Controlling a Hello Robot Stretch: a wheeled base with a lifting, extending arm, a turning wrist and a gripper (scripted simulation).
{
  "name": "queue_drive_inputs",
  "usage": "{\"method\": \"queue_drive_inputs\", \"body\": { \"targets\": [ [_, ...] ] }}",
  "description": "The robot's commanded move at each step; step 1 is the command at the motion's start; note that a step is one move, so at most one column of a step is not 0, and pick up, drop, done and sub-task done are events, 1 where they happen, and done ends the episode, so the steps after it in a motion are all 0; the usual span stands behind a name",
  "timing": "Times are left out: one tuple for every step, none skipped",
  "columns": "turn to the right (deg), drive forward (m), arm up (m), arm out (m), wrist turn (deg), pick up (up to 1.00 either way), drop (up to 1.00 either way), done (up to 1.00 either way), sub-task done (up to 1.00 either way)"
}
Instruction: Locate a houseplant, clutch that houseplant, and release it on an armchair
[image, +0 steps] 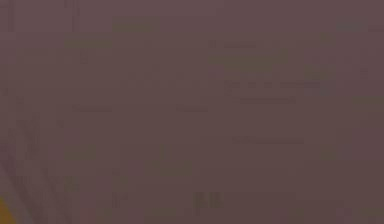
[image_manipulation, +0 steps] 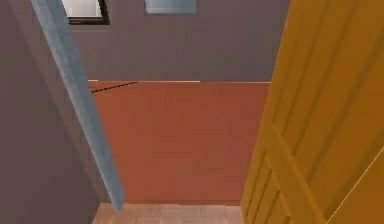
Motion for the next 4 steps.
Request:
{"method": "queue_drive_inputs", "body": {
  "targets": [
    [0.0,0.05,0.00,0.00,0.0,0.00,0.00,0.00,0.00],
    [-45.0,0.00,0.00,0.00,0.0,0.00,0.00,0.00,0.00],
    [-39.0,0.00,0.00,0.00,0.0,0.00,0.00,0.00,0.00],
    [0.0,1.00,0.00,0.00,0.0,0.00,0.00,0.00,0.00]
  ]
}}
